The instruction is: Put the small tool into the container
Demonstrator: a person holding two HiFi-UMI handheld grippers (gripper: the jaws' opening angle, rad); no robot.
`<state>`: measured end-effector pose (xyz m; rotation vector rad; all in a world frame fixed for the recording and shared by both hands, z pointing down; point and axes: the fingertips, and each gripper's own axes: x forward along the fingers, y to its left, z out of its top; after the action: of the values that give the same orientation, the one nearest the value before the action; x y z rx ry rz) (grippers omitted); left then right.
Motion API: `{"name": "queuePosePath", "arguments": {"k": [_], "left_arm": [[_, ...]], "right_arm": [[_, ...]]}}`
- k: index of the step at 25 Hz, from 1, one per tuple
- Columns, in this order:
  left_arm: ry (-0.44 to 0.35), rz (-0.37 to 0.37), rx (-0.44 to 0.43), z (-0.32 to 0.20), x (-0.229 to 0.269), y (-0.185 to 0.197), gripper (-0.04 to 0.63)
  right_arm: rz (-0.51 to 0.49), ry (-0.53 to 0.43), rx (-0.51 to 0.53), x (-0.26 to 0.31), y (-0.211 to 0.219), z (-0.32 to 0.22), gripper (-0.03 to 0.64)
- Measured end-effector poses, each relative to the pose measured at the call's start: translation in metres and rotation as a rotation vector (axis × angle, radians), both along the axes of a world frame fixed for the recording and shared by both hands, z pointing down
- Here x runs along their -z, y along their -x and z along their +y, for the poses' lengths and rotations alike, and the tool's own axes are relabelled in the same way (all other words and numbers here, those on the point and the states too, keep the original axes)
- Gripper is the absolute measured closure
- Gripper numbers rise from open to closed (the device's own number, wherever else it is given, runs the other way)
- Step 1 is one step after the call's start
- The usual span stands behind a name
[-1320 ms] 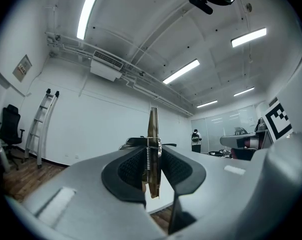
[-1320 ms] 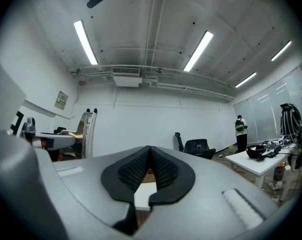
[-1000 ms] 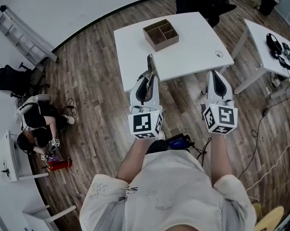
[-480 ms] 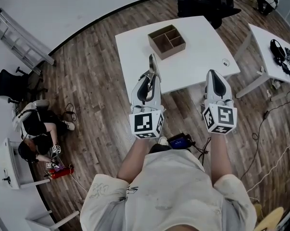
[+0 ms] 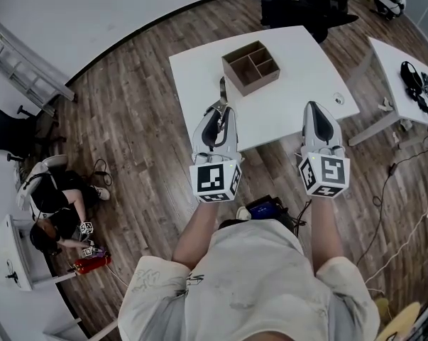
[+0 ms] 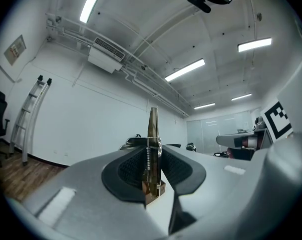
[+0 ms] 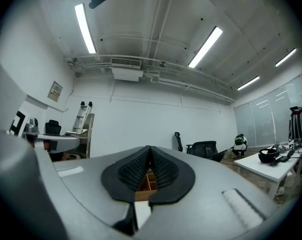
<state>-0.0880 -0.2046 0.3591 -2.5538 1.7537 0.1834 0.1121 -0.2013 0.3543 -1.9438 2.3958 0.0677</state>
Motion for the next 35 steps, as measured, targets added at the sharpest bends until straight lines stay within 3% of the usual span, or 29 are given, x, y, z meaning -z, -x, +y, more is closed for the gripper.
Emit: {"name": "queuePosePath", "arguments": {"k": [22, 35], "left_arm": [[0.011, -0.026, 0.05, -0.021, 0.0, 0.0, 0.489], [0.031, -0.133, 0.095, -0.021, -0.002, 0.018, 0.489]], "right_arm": [[-0.033, 0.023, 0.045, -0.012, -0.003, -0.031, 0.612], [-0.092, 0.058, 0.1, -0.025, 0.01, -0.041, 0.612]]}}
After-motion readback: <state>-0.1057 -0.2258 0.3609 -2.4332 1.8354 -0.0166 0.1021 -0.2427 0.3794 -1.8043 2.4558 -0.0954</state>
